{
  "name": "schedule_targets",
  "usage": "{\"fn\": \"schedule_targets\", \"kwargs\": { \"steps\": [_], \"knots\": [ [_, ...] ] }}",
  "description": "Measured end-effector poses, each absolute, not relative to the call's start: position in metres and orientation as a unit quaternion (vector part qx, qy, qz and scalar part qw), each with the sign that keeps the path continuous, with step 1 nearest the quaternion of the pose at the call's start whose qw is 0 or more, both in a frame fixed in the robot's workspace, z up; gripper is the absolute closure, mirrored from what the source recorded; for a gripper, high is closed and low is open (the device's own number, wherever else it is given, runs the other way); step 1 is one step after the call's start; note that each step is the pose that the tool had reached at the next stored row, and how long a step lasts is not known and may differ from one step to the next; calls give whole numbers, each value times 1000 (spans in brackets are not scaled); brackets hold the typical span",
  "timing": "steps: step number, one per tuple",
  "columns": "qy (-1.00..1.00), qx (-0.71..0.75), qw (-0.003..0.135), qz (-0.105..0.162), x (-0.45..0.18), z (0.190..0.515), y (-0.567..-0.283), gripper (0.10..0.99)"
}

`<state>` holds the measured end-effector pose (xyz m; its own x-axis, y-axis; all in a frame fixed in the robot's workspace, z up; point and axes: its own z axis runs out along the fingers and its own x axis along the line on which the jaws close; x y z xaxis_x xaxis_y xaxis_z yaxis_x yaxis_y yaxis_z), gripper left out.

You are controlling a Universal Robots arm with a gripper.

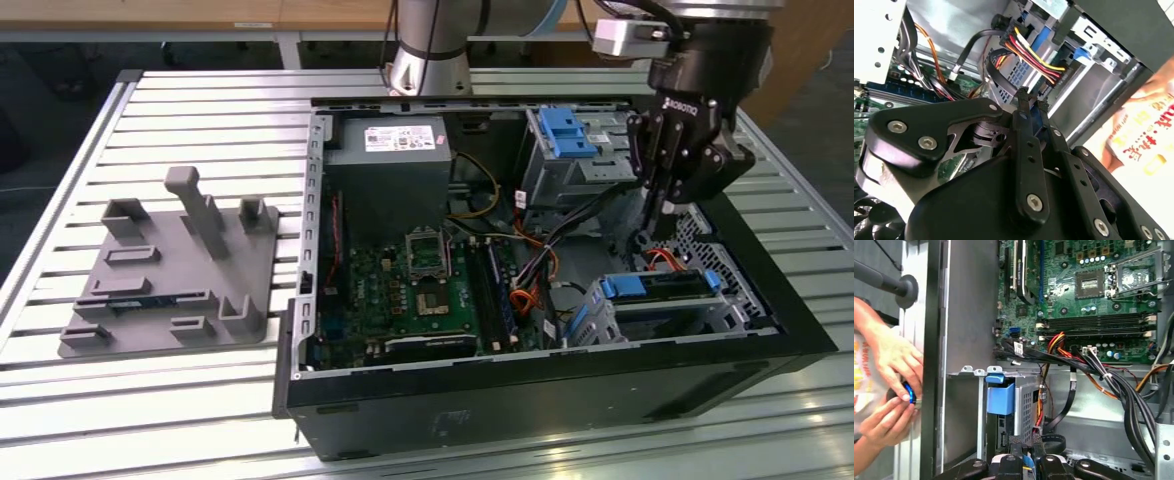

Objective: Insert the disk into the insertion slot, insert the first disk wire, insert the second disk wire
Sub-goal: 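Insert the second disk wire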

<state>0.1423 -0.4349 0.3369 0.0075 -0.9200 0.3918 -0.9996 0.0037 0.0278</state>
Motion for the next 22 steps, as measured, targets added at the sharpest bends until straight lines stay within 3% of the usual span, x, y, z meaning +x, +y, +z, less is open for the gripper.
{"fn": "schedule_targets", "kwargs": {
  "steps": [9,17,22],
  "knots": [
    [-694,695,140,121,142,337,-450,890],
    [-701,703,92,72,142,337,-457,890],
    [-703,706,74,54,142,337,-464,890]
  ]
}}
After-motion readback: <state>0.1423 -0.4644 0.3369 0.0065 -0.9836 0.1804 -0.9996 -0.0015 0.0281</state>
